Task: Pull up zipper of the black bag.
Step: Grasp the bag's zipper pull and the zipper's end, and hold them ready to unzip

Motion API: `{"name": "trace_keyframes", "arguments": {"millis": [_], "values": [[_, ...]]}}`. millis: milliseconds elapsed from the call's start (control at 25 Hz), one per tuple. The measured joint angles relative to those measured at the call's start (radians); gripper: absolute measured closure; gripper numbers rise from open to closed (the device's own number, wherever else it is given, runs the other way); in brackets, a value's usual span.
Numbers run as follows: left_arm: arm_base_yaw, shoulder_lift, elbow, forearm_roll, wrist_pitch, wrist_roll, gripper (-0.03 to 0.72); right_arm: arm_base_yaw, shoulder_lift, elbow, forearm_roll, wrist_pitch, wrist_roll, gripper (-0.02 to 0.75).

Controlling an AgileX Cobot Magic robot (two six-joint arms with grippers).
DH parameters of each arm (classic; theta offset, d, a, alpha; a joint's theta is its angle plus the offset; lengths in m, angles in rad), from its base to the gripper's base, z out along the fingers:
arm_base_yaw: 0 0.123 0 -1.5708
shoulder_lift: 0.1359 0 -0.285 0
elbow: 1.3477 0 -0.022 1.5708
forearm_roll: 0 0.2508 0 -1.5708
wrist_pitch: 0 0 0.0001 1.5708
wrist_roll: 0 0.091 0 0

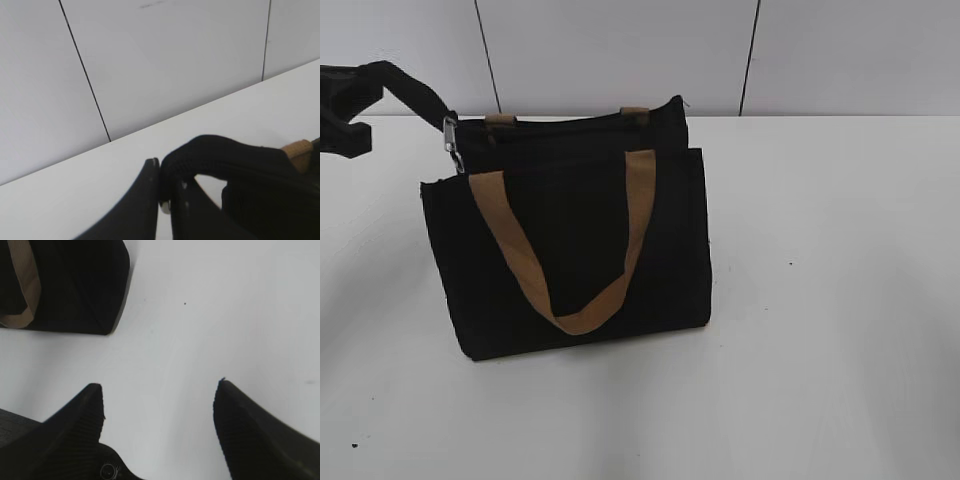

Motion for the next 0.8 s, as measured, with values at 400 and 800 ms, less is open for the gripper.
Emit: {"name": "trace_keyframes", "arguments": {"millis": [400,800], "values": [[0.000,0.000,-0.002,0.000,0.001,-0.004,0.653,0.278,0.426,-0.246,0.001,-0.097,0.100,0.214],[0.000,0.000,-0.002,0.002,0.001,-0.026,0.653,0.657,0.885,-0.617,0.003,-0.225,0.134,0.261]]}}
